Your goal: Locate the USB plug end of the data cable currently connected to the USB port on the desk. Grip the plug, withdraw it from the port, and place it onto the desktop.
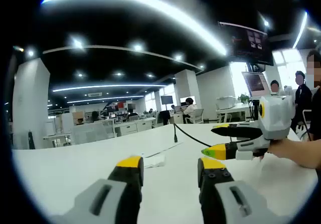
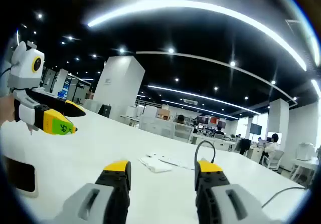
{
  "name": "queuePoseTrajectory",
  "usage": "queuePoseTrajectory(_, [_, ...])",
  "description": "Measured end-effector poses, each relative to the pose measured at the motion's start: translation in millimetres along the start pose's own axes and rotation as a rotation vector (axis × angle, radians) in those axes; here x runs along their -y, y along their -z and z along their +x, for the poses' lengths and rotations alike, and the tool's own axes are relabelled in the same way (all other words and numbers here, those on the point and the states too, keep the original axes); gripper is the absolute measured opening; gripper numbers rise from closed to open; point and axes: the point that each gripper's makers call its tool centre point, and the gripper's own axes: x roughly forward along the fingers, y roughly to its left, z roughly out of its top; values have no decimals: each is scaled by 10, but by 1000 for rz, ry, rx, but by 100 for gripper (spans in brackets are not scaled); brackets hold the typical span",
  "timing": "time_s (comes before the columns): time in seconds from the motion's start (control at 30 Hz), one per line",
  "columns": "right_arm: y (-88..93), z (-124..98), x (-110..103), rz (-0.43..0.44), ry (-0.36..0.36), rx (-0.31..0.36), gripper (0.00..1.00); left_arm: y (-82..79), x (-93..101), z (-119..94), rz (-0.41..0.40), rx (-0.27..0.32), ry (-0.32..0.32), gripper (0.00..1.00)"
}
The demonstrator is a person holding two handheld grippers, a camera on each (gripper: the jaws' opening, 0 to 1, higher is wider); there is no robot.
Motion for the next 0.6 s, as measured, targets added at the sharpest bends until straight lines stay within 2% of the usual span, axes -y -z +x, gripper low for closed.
queuePoseTrajectory(0.23, [-47,-15,53,2,15,19,53,-15,-17,9,15,2,-10,43])
queuePoseTrajectory(0.4, [-65,-32,78,43,20,23,52,23,-25,7,14,-12,-23,46])
queuePoseTrajectory(0.47, [-70,-42,75,31,23,23,51,37,-43,5,-1,-13,-31,50])
queuePoseTrajectory(0.6, [-96,-42,63,13,22,29,50,25,-40,5,-4,-11,-29,51])
